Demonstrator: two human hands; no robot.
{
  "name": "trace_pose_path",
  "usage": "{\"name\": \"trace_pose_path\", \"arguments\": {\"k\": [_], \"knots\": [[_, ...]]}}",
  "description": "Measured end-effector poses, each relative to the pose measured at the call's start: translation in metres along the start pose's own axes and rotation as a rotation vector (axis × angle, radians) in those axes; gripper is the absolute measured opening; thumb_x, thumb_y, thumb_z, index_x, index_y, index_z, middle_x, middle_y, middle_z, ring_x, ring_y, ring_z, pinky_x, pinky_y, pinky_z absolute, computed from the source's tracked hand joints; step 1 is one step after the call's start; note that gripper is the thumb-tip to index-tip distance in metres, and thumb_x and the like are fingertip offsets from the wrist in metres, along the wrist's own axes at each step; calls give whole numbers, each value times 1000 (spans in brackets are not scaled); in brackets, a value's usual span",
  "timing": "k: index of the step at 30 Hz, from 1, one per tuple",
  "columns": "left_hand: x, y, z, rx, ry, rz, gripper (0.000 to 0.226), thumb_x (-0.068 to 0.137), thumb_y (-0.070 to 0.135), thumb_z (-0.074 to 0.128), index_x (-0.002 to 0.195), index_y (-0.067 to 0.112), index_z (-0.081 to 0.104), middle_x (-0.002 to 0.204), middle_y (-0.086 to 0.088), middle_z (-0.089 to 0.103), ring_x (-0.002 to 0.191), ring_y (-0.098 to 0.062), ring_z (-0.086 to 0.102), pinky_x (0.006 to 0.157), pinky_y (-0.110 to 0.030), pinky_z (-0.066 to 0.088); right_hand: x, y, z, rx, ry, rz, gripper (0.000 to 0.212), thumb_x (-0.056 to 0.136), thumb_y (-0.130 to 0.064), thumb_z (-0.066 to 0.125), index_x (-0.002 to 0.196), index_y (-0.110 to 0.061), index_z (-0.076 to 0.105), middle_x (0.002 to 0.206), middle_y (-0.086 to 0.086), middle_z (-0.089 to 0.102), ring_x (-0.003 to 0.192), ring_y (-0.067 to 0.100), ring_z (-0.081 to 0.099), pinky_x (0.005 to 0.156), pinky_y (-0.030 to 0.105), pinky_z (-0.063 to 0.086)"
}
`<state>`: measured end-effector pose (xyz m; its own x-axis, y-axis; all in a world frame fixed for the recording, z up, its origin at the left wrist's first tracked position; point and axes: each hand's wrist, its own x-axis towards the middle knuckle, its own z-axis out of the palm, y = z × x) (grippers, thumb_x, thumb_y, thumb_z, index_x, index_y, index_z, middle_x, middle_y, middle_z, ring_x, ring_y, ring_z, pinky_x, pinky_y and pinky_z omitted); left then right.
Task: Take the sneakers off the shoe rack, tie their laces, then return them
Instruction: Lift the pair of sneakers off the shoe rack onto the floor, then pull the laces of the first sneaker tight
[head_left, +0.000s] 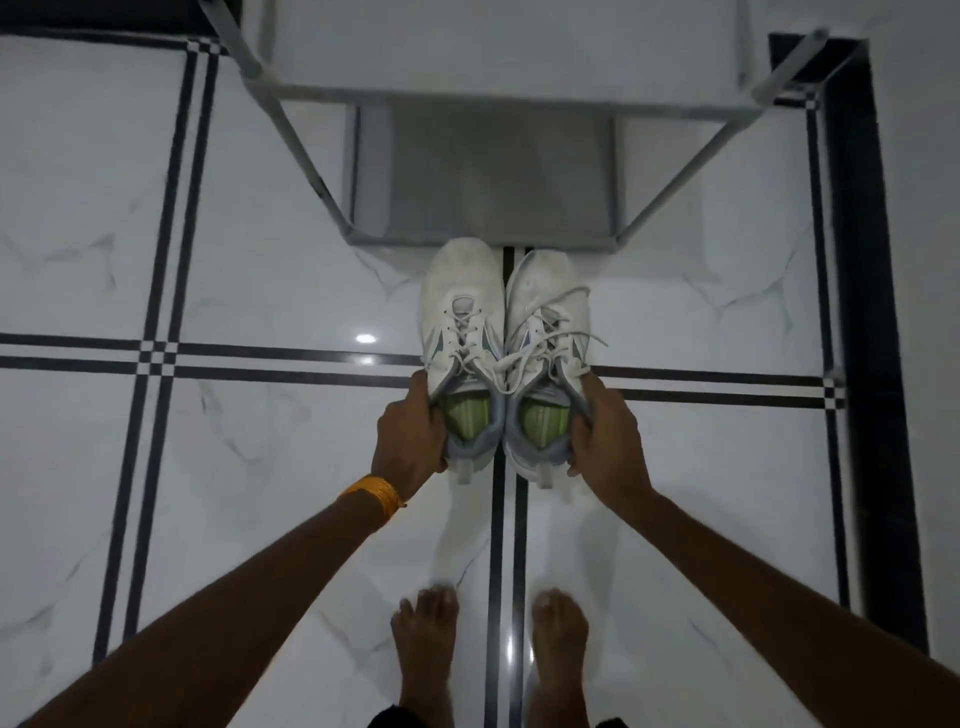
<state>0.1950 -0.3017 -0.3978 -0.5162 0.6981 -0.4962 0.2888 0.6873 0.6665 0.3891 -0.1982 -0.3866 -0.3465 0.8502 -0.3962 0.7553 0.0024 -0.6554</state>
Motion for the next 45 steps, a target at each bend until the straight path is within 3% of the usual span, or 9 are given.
{"name": "trace_pose_path", "arguments": {"k": [10, 19, 24, 27, 33, 36, 40, 43, 45], "knots": [[85, -91, 98, 184, 27, 194, 28, 100, 16, 40, 125, 4, 45, 92, -15, 67, 72, -32, 66, 67, -40, 59, 72, 119, 83, -17, -6, -21, 23, 95, -12, 43, 115, -17, 54, 102, 12, 64, 83, 35, 67, 68, 51, 60], [89, -123, 107, 133, -10, 262, 25, 99, 26, 44, 117, 9, 42, 76, 1, 59, 45, -11, 55, 37, -13, 42, 80, 140, 89, -5, -20, -105, 28, 95, -9, 50, 122, -19, 51, 84, 5, 66, 48, 12, 64, 43, 32, 55], [91, -108, 79, 357, 62, 343, 45, 94, 55, 43, 84, 14, 58, 61, 3, 60, 52, -17, 64, 42, -25, 39, 77, 105, 54, -479, 105, -90, 65, 83, -57, 59, 128, -12, 44, 124, 9, 52, 94, 32, 65, 74, 37, 52], [98, -98, 57, 427, 302, 491, 37, 99, 40, 43, 85, 11, 62, 70, -1, 61, 65, -21, 61, 51, -26, 36, 74, 82, 41, -334, 218, -353, 46, 87, -39, 64, 123, -12, 53, 125, 6, 55, 92, 24, 63, 77, 32, 47], [95, -89, 65, 320, 43, 515, 26, 96, 15, 51, 118, 5, 61, 119, -13, 63, 91, -26, 62, 75, -32, 50, 77, 43, 96, 102, -113, -194, 20, 93, -8, 61, 110, 1, 65, 95, 15, 73, 53, 17, 71, 39, 17, 47], [91, -91, 84, 352, 126, 471, 22, 93, 12, 52, 110, 2, 63, 112, -17, 65, 98, -30, 61, 82, -37, 52, 81, 37, 115, 94, -115, -86, 17, 95, -6, 57, 102, 7, 66, 78, 22, 71, 44, 15, 66, 46, 24, 57], [98, -96, 81, 132, 93, 415, 15, 94, 15, 55, 96, 1, 59, 94, -17, 66, 78, -30, 65, 72, -43, 59, 84, 39, 127, 118, -106, -58, 15, 90, -2, 64, 88, 11, 69, 77, 24, 72, 58, 26, 68, 71, 41, 63], [101, -93, 74, 61, 17, 362, 13, 97, 10, 47, 99, -1, 55, 94, -19, 62, 67, -22, 60, 58, -28, 57, 86, 39, 127, 102, -102, -50, 14, 90, 2, 61, 90, 13, 69, 80, 29, 72, 57, 27, 67, 72, 42, 62], [102, -91, 75, 48, -20, 330, 10, 98, 9, 41, 99, 4, 50, 99, -20, 61, 76, -24, 57, 66, -38, 57, 89, 40, 128, 89, -91, -44, 16, 92, 2, 57, 90, 13, 68, 81, 29, 72, 53, 24, 65, 69, 40, 62]]}}
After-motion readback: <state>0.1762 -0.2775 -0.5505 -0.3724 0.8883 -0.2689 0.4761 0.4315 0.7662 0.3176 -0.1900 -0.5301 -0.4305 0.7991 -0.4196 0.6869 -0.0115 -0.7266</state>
